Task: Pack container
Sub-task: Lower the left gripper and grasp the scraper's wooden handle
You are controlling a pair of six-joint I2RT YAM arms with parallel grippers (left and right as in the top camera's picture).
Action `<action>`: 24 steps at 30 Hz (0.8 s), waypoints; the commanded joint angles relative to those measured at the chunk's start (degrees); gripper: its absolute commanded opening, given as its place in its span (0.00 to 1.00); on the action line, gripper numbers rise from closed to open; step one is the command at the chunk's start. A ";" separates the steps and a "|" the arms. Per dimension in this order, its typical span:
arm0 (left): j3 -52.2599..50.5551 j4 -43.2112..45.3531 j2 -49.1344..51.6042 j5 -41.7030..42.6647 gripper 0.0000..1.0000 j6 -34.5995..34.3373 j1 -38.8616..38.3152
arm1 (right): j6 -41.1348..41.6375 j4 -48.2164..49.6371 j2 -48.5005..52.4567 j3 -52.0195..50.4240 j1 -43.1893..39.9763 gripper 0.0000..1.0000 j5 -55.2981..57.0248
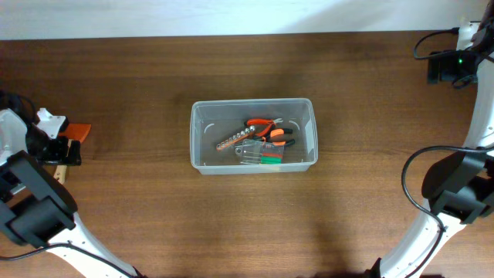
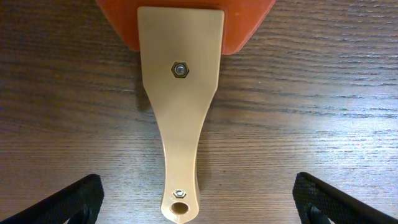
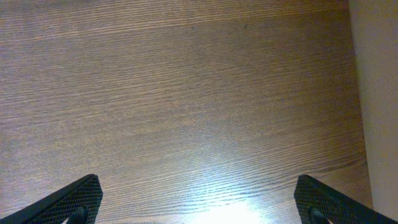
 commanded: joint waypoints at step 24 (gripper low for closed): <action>-0.04 3.26 4.59 -0.11 0.99 -0.15 0.33 | 0.07 0.15 -0.48 0.09 -0.37 0.99 -0.26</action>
